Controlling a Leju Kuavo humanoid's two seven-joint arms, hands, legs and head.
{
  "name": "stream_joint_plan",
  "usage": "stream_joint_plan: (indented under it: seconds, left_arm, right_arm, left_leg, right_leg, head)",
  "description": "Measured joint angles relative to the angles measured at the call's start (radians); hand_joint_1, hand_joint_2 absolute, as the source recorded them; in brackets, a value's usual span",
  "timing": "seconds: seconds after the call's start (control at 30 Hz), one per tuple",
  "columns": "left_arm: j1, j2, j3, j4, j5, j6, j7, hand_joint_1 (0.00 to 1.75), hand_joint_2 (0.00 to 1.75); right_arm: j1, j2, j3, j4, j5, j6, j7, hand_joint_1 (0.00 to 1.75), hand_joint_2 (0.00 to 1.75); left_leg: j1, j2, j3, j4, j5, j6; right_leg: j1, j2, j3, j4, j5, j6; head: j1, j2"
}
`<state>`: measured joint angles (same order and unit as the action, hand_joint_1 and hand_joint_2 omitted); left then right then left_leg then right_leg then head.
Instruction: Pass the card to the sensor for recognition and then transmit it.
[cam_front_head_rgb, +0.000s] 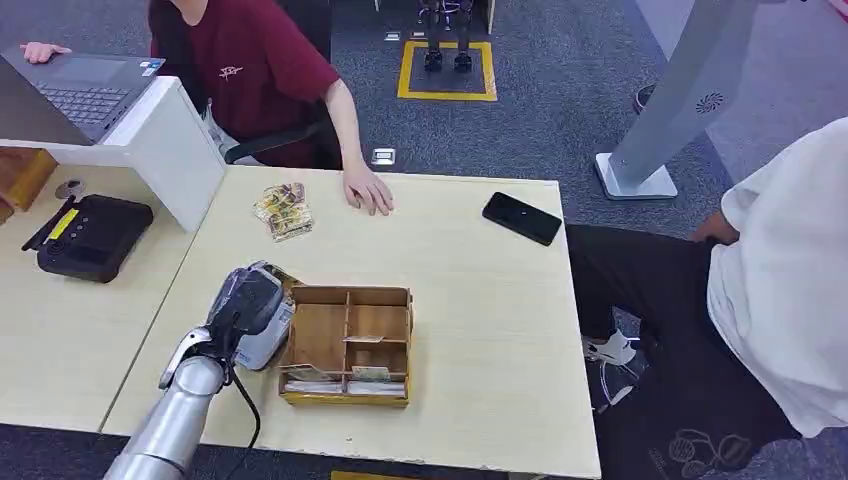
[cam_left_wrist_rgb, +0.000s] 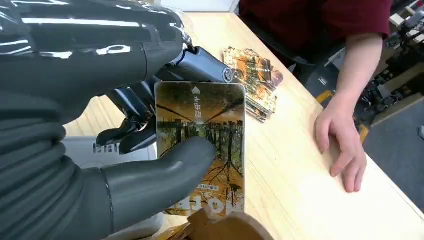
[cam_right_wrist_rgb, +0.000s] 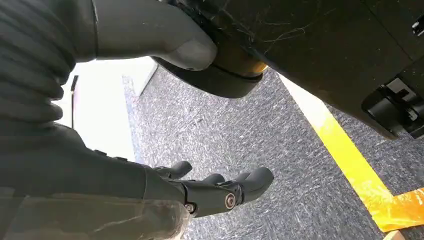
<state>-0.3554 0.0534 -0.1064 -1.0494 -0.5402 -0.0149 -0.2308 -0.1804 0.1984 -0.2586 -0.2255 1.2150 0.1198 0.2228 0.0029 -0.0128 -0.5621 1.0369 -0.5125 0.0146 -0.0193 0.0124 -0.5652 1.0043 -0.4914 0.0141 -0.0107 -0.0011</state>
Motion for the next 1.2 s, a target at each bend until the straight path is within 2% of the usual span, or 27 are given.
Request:
stream_joint_plan:
  seconds: [0.53,0.73,0.93,1.2]
  left_arm:
    - [-0.04,0.036,-0.016,0.055,-0.052,0.024,0.029,1.75,1.75]
    - [-0.082,0.055,-0.016,0.107,-0.071,0.033,0.04,1.75,1.75]
    - [-0.081,0.056,-0.017,0.118,-0.035,-0.075,-0.01,1.75,1.75]
    - [-0.031,0.052,-0.047,0.051,-0.013,-0.117,-0.018,1.75,1.75]
  right_arm:
    - [-0.001,-0.003,0.0,0.0,0.007,0.004,0.0,0.0,1.75]
    - [-0.004,-0.003,0.0,0.0,0.012,0.005,-0.003,0.0,1.75]
    - [-0.004,-0.003,0.0,0.0,0.013,0.004,-0.003,0.0,1.75]
    - [-0.004,-0.003,0.0,0.0,0.011,0.003,-0.003,0.0,1.75]
  left_leg:
    - [0.0,0.0,0.0,0.0,0.0,0.0]
    - [0.0,0.0,-0.001,0.0,0.0,0.0]
    - [0.0,0.0,-0.001,0.0,0.0,0.0]
    - [0.0,0.0,-0.001,0.0,0.0,0.001]
  right_leg:
    - [0.0,0.0,0.0,0.0,0.0,0.0]
    - [0.0,0.0,0.0,0.0,0.0,0.0]
    - [0.0,0.0,0.0,0.0,0.0,0.0]
    - [0.0,0.0,-0.001,-0.001,0.0,0.0]
  head:
    - [0.0,0.0]
    - [0.0,0.0]
    - [0.0,0.0]
    - [0.0,0.0]
